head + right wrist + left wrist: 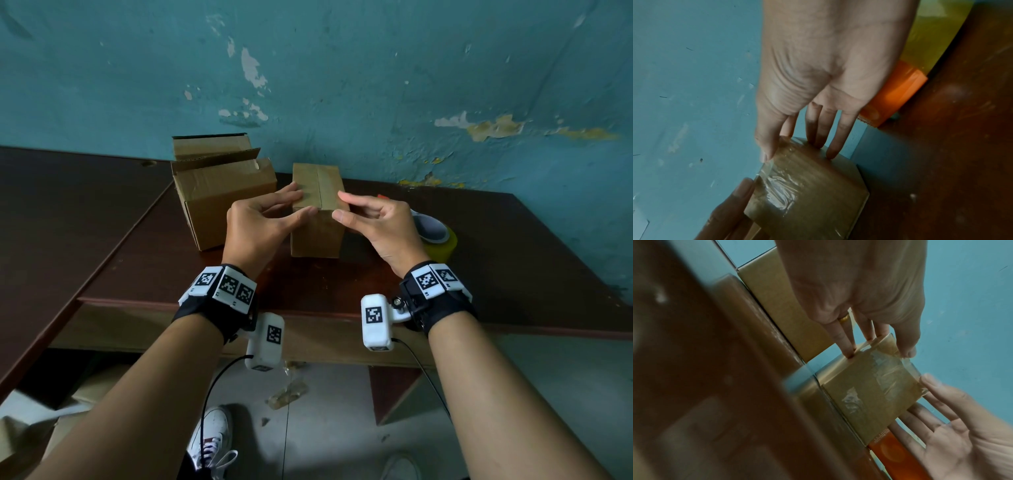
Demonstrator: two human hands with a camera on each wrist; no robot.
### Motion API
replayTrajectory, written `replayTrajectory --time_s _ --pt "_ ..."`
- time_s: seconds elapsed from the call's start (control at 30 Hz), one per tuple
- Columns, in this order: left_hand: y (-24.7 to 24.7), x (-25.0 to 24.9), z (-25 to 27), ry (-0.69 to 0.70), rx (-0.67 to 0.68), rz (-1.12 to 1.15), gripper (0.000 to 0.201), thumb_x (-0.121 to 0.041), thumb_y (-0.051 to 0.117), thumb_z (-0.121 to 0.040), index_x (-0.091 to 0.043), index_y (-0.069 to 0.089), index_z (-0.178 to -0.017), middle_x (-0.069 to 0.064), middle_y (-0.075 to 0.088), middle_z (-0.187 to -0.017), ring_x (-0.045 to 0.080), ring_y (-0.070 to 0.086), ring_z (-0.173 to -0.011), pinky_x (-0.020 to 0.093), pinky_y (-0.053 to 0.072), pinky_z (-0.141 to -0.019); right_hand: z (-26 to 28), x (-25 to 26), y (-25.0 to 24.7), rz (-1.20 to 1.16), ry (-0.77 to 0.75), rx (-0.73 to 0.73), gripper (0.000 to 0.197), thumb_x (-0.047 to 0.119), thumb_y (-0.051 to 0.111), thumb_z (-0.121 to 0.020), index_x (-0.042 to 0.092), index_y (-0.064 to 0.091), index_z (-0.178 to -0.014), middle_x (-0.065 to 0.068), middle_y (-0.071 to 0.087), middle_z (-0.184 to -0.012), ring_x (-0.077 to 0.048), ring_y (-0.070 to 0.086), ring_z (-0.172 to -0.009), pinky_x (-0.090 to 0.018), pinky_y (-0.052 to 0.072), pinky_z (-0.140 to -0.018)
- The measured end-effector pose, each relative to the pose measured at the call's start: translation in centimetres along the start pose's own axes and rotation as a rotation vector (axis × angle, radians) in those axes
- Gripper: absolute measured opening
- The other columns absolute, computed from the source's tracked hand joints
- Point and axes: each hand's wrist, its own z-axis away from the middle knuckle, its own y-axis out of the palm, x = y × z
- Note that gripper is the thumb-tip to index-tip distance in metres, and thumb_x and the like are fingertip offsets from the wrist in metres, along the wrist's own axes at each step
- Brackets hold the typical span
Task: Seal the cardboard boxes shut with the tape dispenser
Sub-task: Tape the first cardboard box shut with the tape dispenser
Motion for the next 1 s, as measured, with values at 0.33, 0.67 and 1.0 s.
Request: replayTrajectory --time_s 0.33,0.67,1.0 --pt "-0.5 0.6 -0.1 0.06 0.045 -0.05 0.049 -0.032 0.089 -0.083 -0.016 0.076 -0.128 -0.008 0.068 -0.141 0.003 0.063 -0.131 0.039 0.056 -0.109 0.1 -0.2 0.0 0.006 -0.048 0.034 0.045 0.02 0.089 -0.085 0.017 0.076 -0.129 0.001 0.074 -0.131 -0.003 0.066 -0.127 -0.027 0.046 -0.117" --pt "-0.3 0.0 0.4 0.053 0.032 -0.082 0.053 -0.035 0.09 -0.081 -0.019 0.075 -0.13 -0.013 0.067 -0.142 0.0 0.061 -0.132 0.032 0.055 -0.109 0.1 -0.5 0.0 0.038 -0.072 0.017 0.047 0.019 0.089 -0.085 0.016 0.076 -0.13 0.0 0.074 -0.132 -0.001 0.067 -0.125 -0.022 0.05 -0.11" --pt "1.4 -0.6 1.3 0.135 -0.103 -0.242 0.057 -0.038 0.09 -0.081 -0.018 0.074 -0.132 -0.008 0.067 -0.142 -0.002 0.066 -0.12 0.012 0.055 -0.095 0.0 -0.3 0.9 0.05 -0.069 -0.089 0.048 0.025 0.096 -0.077 0.013 0.08 -0.121 0.001 0.079 -0.12 -0.006 0.074 -0.113 -0.036 0.059 -0.103"
